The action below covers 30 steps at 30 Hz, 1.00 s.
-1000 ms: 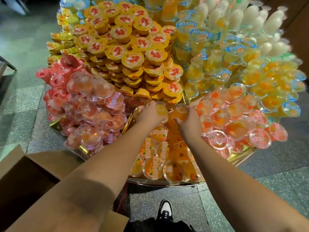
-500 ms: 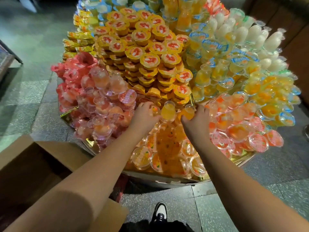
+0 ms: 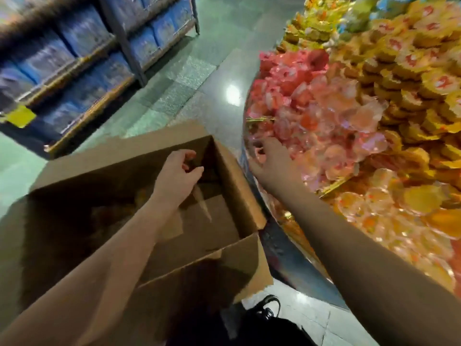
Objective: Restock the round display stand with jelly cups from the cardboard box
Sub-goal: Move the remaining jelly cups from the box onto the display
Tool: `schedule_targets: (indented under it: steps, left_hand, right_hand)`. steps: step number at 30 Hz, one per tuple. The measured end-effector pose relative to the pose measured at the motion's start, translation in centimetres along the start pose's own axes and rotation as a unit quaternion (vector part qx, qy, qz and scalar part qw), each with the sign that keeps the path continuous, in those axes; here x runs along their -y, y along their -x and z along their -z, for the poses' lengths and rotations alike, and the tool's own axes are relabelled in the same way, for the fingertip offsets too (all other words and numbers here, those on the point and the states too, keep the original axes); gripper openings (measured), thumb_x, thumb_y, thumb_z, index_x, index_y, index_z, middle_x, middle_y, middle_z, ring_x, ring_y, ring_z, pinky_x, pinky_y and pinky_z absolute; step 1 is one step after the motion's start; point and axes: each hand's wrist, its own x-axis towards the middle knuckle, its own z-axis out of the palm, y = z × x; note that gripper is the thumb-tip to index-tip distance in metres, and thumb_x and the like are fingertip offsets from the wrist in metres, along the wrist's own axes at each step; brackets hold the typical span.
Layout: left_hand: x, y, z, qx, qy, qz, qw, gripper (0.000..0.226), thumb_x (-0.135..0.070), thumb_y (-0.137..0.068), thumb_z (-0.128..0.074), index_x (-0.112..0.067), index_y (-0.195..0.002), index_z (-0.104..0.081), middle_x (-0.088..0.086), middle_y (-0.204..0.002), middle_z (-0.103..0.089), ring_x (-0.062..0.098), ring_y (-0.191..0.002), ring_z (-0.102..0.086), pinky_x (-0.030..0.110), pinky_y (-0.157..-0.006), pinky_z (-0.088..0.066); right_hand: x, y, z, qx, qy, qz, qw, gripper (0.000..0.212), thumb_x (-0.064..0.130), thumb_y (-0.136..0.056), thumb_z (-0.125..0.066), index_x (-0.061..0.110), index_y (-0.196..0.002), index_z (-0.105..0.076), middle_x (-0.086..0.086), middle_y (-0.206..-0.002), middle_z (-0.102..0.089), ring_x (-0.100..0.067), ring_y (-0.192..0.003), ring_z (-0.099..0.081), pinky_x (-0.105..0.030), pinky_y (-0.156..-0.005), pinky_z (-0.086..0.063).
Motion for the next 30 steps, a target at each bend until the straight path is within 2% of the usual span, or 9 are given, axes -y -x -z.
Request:
schedule_targets:
  steps: [2,5,9,12,15,18,20,25,30]
  left_hand:
    - [5.6,0.8,2.6,-0.023,-0.014,0.052,0.998,0.041,-0.027,-0.093,-0.066,-0.019,-0.131,-0.054,0.003,-0.117,-0.056,0.015,-0.1,-0.056,0.034,-0.089,-0.05]
    - [13.2,2.3,4.7,-0.035,-0.007,0.153,0.987,0.043,-0.027,-0.093,-0.066,-0.019,-0.133,-0.053,0.001,-0.126,-0.056,0.015,-0.111,-0.056,0.031,-0.094,-0.047]
    - [22.2,4.7,5.8,-0.016,0.012,0.284,0.959,0.045,-0.021,-0.095,-0.064,-0.015,-0.136,-0.05,0.007,-0.135,-0.053,0.022,-0.12,-0.055,0.036,-0.096,-0.049]
    - [28.4,6.1,5.8,0.011,0.028,0.374,0.927,0.048,-0.023,-0.095,-0.063,-0.015,-0.14,-0.048,0.008,-0.137,-0.052,0.022,-0.114,-0.056,0.029,-0.082,-0.05]
    - [33.8,6.3,5.4,0.024,0.052,0.444,0.894,0.056,-0.023,-0.095,-0.063,-0.015,-0.146,-0.041,0.011,-0.144,-0.048,0.025,-0.115,-0.057,0.026,-0.071,-0.048]
    - [37.6,5.2,4.6,-0.003,0.103,0.529,0.842,0.061,-0.021,-0.095,-0.063,-0.014,-0.149,-0.034,0.015,-0.146,-0.043,0.035,-0.127,-0.05,0.04,-0.09,-0.049]
    - [39.8,4.1,4.0,-0.03,0.127,0.566,0.814,0.064,-0.021,-0.095,-0.063,-0.015,-0.15,-0.032,0.014,-0.148,-0.041,0.038,-0.13,-0.047,0.045,-0.095,-0.047]
    - [44.6,1.3,2.0,-0.082,0.136,0.57,0.806,0.072,-0.041,-0.089,-0.067,-0.02,-0.148,-0.033,0.012,-0.147,-0.042,0.038,-0.126,-0.049,0.053,-0.103,-0.043]
    - [48.2,-0.5,0.2,-0.133,0.191,0.575,0.784,0.071,-0.034,-0.085,-0.073,-0.025,-0.147,-0.04,0.006,-0.144,-0.05,0.034,-0.131,-0.049,0.053,-0.107,-0.041]
  right_hand:
    - [2.4,-1.2,-4.7,0.084,0.008,0.017,0.996,0.04,0.025,-0.093,-0.063,0.01,-0.129,-0.056,-0.011,-0.126,-0.055,-0.027,-0.119,-0.053,-0.037,-0.099,-0.041]
    - [4.5,-1.8,-11.6,0.191,0.035,0.0,0.981,0.042,0.026,-0.096,-0.061,0.017,-0.136,-0.053,-0.003,-0.134,-0.054,-0.02,-0.124,-0.052,-0.031,-0.102,-0.041]
    - [4.0,-2.1,-20.5,0.289,0.093,-0.064,0.951,0.041,0.023,-0.096,-0.06,0.019,-0.136,-0.053,-0.002,-0.132,-0.057,-0.018,-0.116,-0.058,-0.031,-0.095,-0.048]
    - [2.0,-3.1,-25.3,0.348,0.155,-0.103,0.919,0.052,0.025,-0.094,-0.063,0.019,-0.143,-0.047,-0.006,-0.139,-0.053,-0.022,-0.122,-0.055,-0.035,-0.099,-0.05]
    - [0.1,-5.2,-28.6,0.349,0.219,-0.116,0.904,0.059,0.025,-0.093,-0.064,0.018,-0.147,-0.042,-0.008,-0.146,-0.045,-0.026,-0.131,-0.048,-0.042,-0.106,-0.046]
    - [-1.3,-8.3,-31.4,0.314,0.282,-0.107,0.9,0.059,0.019,-0.092,-0.063,0.019,-0.147,-0.041,-0.008,-0.149,-0.042,-0.028,-0.135,-0.043,-0.046,-0.11,-0.041]
    - [-2.1,-10.4,-33.3,0.302,0.329,-0.091,0.89,0.06,0.017,-0.093,-0.062,0.018,-0.148,-0.037,-0.009,-0.152,-0.038,-0.03,-0.138,-0.039,-0.047,-0.11,-0.038]
    - [-3.4,-13.9,-37.9,0.258,0.384,-0.109,0.88,0.069,0.021,-0.094,-0.062,0.02,-0.153,-0.027,-0.008,-0.16,-0.025,-0.032,-0.144,-0.029,-0.049,-0.112,-0.035]
    - [-5.2,-15.7,-40.5,0.243,0.349,-0.172,0.889,0.081,0.02,-0.096,-0.06,0.024,-0.158,-0.009,-0.008,-0.164,-0.012,-0.035,-0.143,-0.031,-0.049,-0.108,-0.041]
